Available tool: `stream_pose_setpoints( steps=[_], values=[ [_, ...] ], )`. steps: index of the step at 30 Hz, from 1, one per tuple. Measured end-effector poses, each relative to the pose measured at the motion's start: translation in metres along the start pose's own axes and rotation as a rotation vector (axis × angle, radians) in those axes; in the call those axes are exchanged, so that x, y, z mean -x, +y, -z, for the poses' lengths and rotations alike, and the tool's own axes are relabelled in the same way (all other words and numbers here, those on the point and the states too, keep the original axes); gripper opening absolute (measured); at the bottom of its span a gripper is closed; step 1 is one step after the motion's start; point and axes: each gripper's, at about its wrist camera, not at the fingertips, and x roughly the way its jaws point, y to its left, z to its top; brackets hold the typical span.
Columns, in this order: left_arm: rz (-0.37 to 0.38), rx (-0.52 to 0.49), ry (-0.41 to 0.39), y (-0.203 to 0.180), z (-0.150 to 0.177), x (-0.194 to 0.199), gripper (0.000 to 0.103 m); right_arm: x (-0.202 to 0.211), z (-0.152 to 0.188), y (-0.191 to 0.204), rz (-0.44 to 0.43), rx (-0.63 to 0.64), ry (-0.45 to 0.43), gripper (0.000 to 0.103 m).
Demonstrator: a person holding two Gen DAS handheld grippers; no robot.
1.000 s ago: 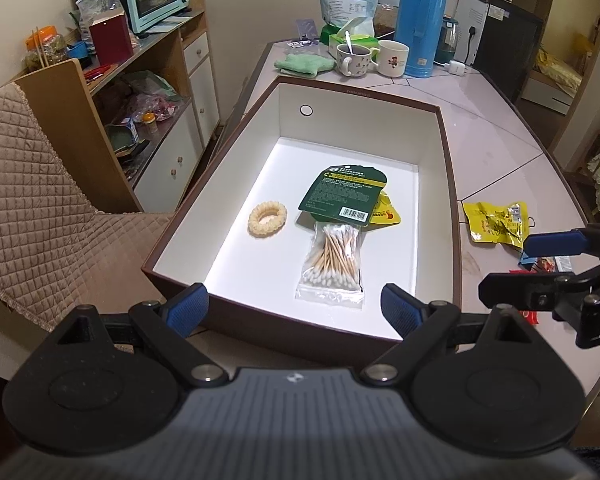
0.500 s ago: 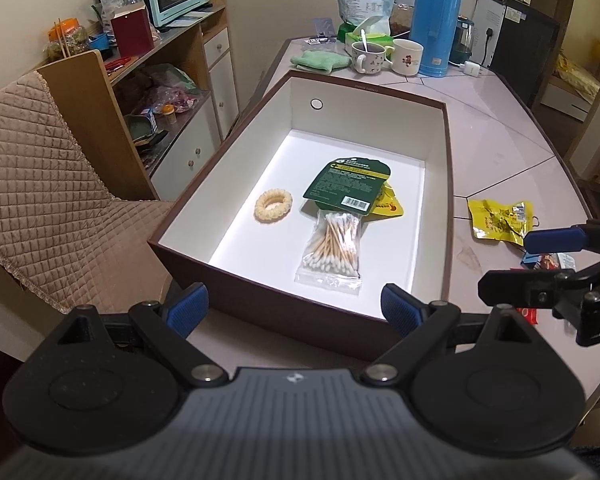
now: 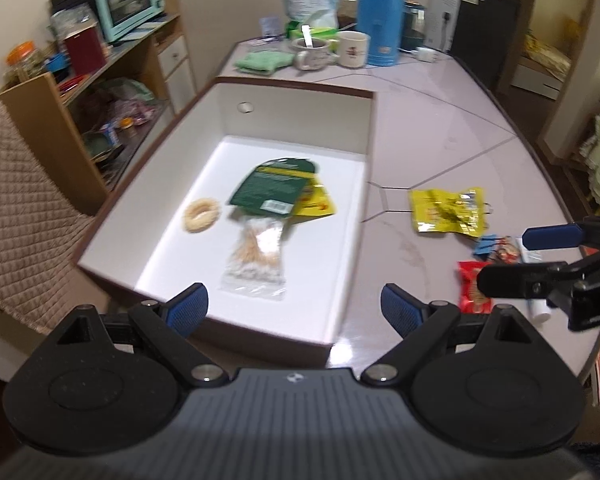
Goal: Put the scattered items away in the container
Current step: 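Move both tools away from the box toward the scattered items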
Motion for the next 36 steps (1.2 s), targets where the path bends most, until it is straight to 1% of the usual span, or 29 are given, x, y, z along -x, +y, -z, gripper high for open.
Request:
stream_pose_setpoints(
  steps=[7, 13, 21, 28, 31, 33, 34, 36],
  values=[
    [0.080, -0.080, 0.003, -0.047, -0.008, -0.016, 0.091, 0.030, 0.015, -0.060, 0.115, -0.130, -0.010, 0.103],
    [0.142, -0.136, 0.025, -0.079, -0.011, -0.036, 0.091, 0.053, 0.031, -0.094, 0.189, -0.209, -0.010, 0.103],
    [0.215, -0.195, 0.066, -0.113, -0.008, -0.068, 0.091, 0.071, 0.039, -0.115, 0.235, -0.262, -0.022, 0.103],
    [0.280, -0.246, 0.102, -0.142, -0.006, -0.096, 0.091, 0.078, 0.045, -0.134, 0.268, -0.301, -0.013, 0.103],
    [0.304, -0.255, 0.117, -0.153, 0.001, -0.115, 0.090, 0.081, 0.047, -0.143, 0.282, -0.321, -0.009, 0.103],
    [0.315, -0.260, 0.120, -0.159, 0.004, -0.126, 0.086, 0.082, 0.049, -0.148, 0.288, -0.331, -0.006, 0.103],
    [0.317, -0.263, 0.120, -0.162, 0.005, -0.132, 0.085, 0.083, 0.049, -0.150, 0.289, -0.335, -0.004, 0.103],
    [0.311, -0.270, 0.129, -0.168, 0.006, -0.144, 0.081, 0.083, 0.050, -0.154, 0.291, -0.342, 0.000, 0.103]
  ],
)
